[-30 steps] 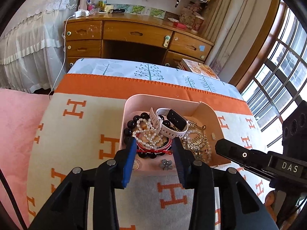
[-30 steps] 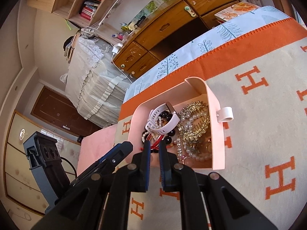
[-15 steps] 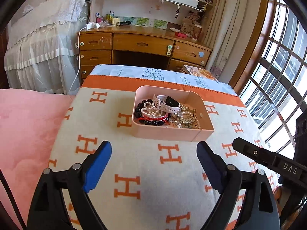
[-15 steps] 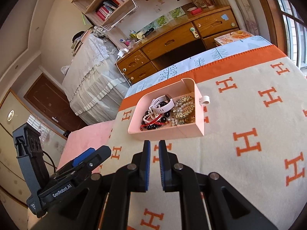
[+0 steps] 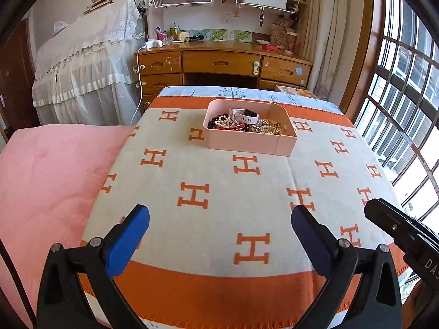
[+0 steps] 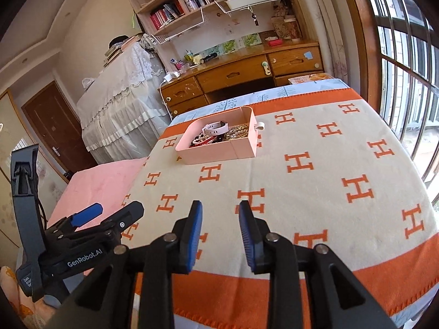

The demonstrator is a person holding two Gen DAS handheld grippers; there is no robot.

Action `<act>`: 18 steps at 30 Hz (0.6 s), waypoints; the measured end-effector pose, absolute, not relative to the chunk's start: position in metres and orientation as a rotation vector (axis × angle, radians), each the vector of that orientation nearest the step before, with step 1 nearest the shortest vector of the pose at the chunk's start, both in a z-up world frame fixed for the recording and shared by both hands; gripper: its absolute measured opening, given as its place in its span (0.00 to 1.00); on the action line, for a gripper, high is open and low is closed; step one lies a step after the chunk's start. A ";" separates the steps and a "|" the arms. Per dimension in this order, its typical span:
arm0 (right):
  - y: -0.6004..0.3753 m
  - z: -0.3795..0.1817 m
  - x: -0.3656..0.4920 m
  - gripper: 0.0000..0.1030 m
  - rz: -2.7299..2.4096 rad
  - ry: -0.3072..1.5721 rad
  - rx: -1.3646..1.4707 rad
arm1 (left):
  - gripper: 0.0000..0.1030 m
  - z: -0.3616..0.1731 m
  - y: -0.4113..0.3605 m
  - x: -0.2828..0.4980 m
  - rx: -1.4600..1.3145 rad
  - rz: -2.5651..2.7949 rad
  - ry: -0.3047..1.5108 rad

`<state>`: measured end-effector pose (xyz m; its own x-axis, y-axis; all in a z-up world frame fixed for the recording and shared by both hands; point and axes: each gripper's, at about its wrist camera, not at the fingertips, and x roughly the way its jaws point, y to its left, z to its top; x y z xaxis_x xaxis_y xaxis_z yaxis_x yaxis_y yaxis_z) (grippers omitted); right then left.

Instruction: Organize jewelry

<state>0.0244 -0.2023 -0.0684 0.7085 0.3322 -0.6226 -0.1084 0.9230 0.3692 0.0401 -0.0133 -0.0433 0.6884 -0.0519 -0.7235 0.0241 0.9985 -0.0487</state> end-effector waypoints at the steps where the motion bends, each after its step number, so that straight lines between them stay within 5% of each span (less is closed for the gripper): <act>1: -0.202 -0.068 0.019 0.27 0.237 0.738 0.304 | 0.99 -0.043 -0.015 0.035 -0.038 -0.051 0.805; 8: -0.200 -0.067 -0.005 0.37 0.198 0.707 0.248 | 0.99 -0.040 -0.036 0.004 -0.004 -0.072 0.752; 18: -0.198 -0.065 -0.016 0.38 0.190 0.692 0.229 | 0.99 -0.032 -0.034 -0.011 -0.015 -0.042 0.709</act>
<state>-0.0158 -0.1979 -0.0655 0.7546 0.2485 -0.6074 -0.0974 0.9577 0.2709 -0.0108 -0.0344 -0.0317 0.7582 -0.0440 -0.6506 0.0336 0.9990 -0.0284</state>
